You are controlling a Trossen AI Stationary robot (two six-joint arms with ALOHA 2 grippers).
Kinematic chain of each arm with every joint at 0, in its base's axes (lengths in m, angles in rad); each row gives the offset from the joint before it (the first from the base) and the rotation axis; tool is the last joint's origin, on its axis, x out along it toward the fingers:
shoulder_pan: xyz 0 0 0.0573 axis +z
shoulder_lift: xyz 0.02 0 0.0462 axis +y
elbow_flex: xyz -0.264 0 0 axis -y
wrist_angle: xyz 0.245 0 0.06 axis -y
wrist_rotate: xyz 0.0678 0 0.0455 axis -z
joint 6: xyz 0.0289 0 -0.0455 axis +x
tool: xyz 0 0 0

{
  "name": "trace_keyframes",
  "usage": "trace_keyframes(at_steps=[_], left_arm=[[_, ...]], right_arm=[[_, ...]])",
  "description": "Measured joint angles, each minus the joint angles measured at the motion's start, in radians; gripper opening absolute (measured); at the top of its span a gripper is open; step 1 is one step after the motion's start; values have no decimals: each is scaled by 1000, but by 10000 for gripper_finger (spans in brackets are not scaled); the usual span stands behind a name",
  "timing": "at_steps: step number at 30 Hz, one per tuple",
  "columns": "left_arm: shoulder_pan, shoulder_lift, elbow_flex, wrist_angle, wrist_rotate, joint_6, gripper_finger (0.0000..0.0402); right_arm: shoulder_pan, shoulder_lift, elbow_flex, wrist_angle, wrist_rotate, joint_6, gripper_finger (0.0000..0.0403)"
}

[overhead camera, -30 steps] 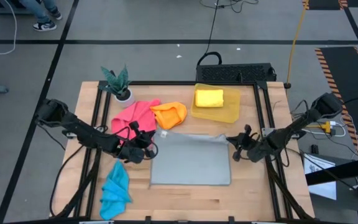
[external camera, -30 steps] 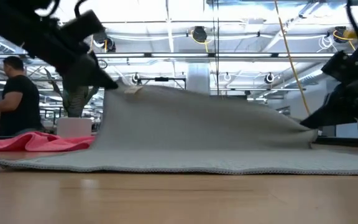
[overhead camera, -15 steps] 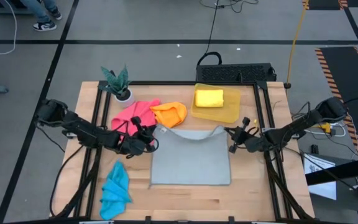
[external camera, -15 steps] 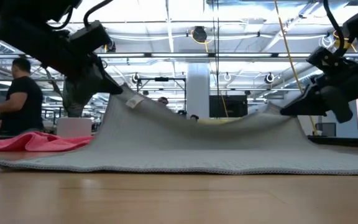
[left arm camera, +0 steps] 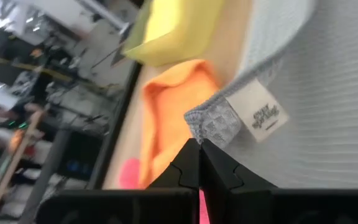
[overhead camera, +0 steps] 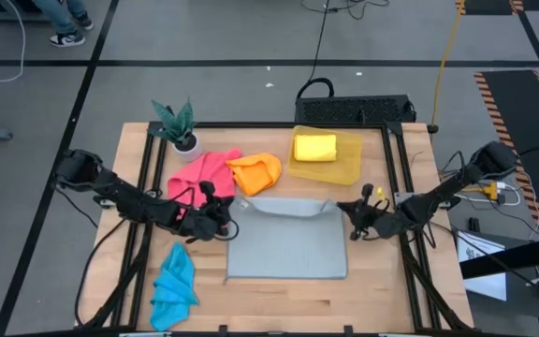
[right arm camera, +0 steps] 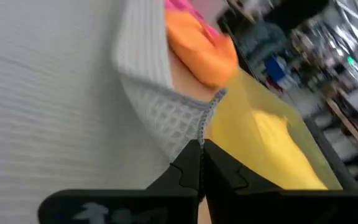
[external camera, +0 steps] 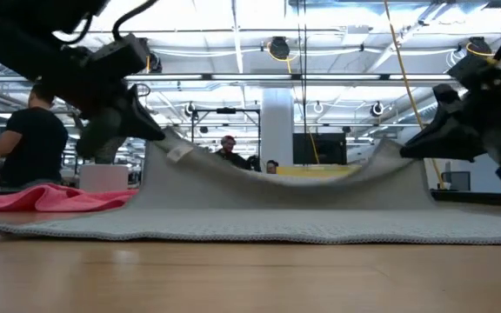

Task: Fold microfiber towels
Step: Fold the gray kitchen towel

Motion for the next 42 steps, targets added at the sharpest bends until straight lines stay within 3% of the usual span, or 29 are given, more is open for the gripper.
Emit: trace_keyframes(at_steps=[5,9,13,21,29,32,37,42], left_arm=[[-67,0,0,-7,88,-19,5],[-103,0,0,-47,133,-73,3],[-131,0,1,-114,131,-167,7],[-164,-13,1,-117,94,-183,9],[-166,-42,1,-116,98,-206,12],[-166,-43,1,-112,98,-214,15],[-165,-43,1,-116,99,-236,5],[-161,-43,1,-116,100,-238,20]], right_arm=[[68,1,21,12,-170,14,0],[90,17,41,-92,-318,91,0],[91,41,41,-175,-383,202,3],[91,39,42,-209,-284,210,66],[91,45,169,-429,-364,169,151],[91,78,205,-476,-377,109,159],[91,196,209,-438,-391,-73,152],[91,293,232,-345,-381,-225,141]])
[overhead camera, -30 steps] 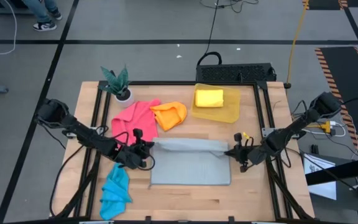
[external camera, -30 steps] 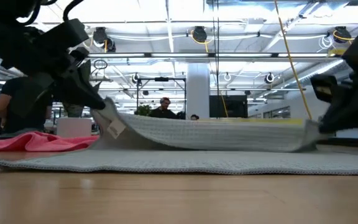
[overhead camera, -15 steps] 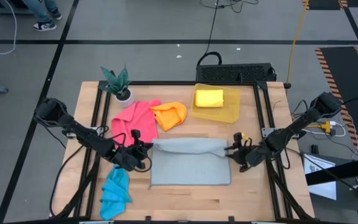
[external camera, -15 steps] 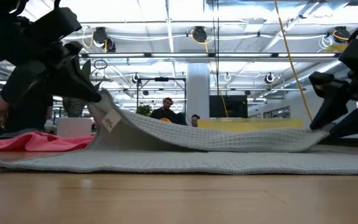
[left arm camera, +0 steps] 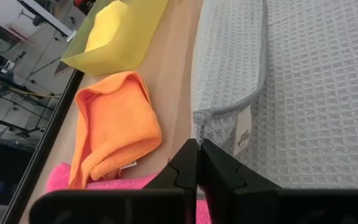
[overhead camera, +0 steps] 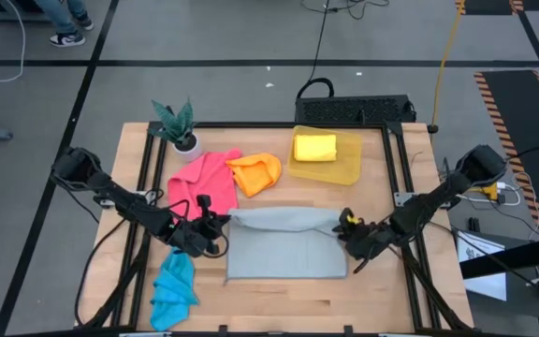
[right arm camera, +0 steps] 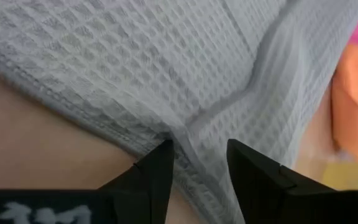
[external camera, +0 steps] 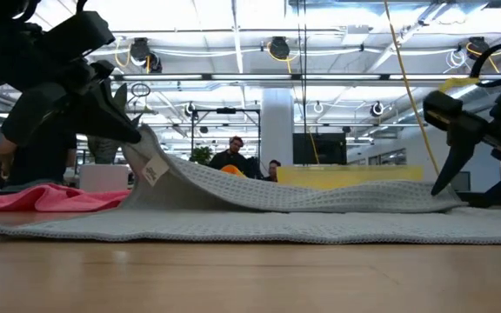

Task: Fold microfiber towels
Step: Fold the gray kitchen towel

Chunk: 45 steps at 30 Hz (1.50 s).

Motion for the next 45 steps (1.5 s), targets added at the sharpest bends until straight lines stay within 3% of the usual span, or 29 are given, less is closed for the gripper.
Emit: trace_keyframes(at_steps=[8,15,20,31,38,45], left_arm=[[32,0,0,-1,37,-1,5],[42,0,0,0,45,2,21],[42,0,0,4,46,12,5],[42,-5,30,92,6,163,6],[19,-118,38,80,-37,205,4],[-107,-273,39,48,26,188,5]], right_arm=[[1,91,48,-9,138,-139,105],[15,58,54,-46,148,-46,65],[33,35,54,-64,150,-9,42],[33,-100,54,-127,200,164,3],[41,-242,53,-149,283,275,1],[140,-325,53,-153,144,376,1]])
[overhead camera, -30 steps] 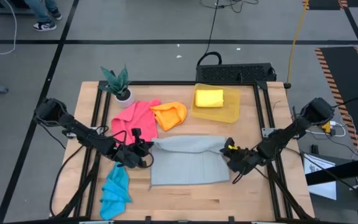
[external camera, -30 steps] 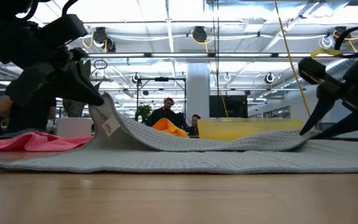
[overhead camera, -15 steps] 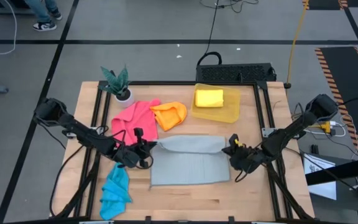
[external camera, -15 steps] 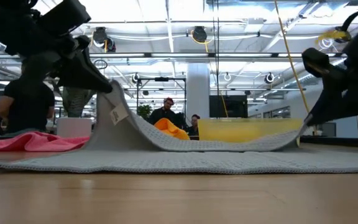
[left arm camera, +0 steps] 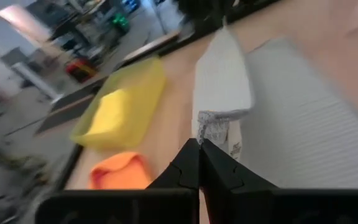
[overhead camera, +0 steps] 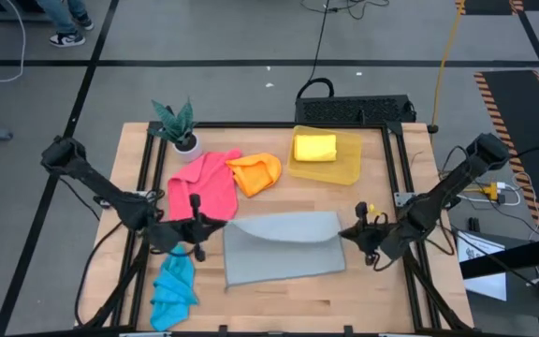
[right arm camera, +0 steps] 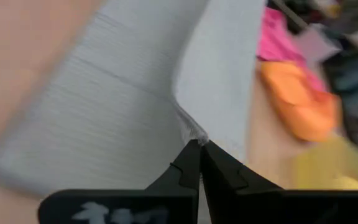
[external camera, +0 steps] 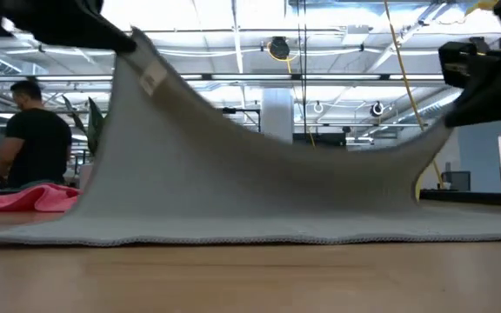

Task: Fold microfiber towels
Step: Fold the gray kitchen towel

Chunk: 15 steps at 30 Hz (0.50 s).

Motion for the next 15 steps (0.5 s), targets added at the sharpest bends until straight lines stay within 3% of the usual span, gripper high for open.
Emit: trace_keyframes(at_steps=[8,11,15], left_arm=[[-78,65,0,-75,34,-213,6],[-94,127,0,-32,80,-240,4],[-103,201,-1,65,141,-242,8]], right_arm=[[72,10,-21,-20,-116,154,1],[72,30,-44,-10,-181,222,0],[72,45,-60,-4,-180,262,0]])
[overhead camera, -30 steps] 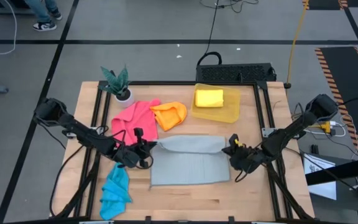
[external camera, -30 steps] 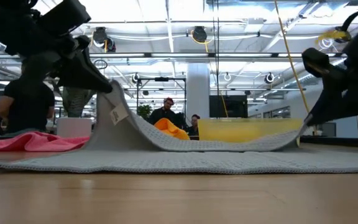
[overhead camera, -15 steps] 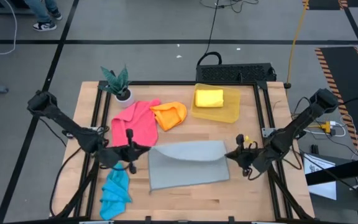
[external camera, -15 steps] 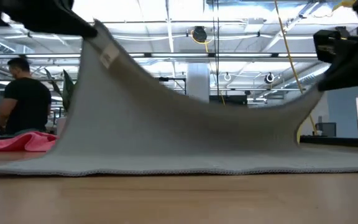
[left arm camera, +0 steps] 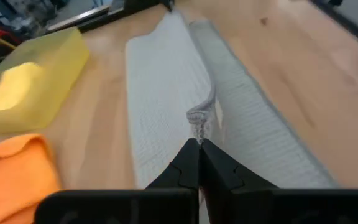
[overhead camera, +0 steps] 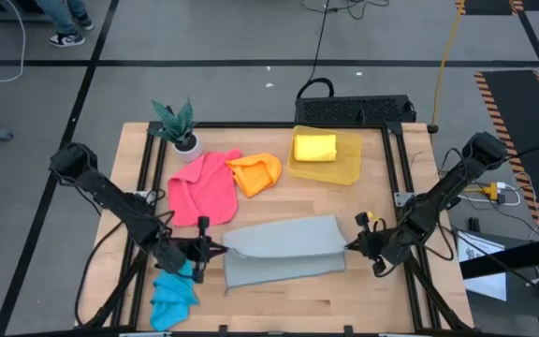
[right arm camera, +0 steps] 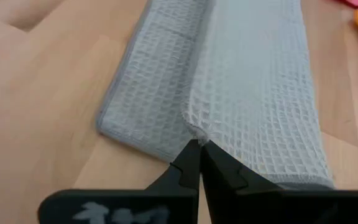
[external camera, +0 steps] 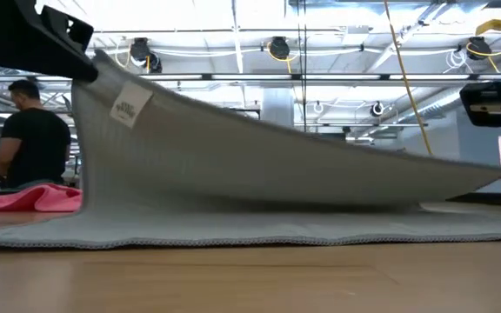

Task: Fold microfiber towels
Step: Fold the gray kitchen towel

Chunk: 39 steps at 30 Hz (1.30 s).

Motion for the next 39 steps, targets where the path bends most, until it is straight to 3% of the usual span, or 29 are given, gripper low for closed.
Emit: trace_keyframes(at_steps=[5,12,21,27,29,32,37,39], left_arm=[[-13,19,0,100,41,10,4],[-46,36,0,57,80,-124,4],[-41,151,0,40,97,-249,14],[-28,186,0,39,114,-277,4],[-24,174,0,39,68,-241,8],[-17,125,1,44,-67,-122,8],[39,12,2,-35,-343,19,7],[72,-15,1,-81,-449,79,9]], right_arm=[[0,-12,0,130,-12,-56,0],[0,-18,-40,235,-209,-25,0],[-37,30,-235,597,-201,-49,0],[-51,62,-222,606,-205,-79,0],[-51,63,-207,607,-199,-140,0],[-51,61,-178,607,-50,-288,0],[-88,59,-146,627,415,-548,0],[-127,58,-146,640,531,-627,0]])
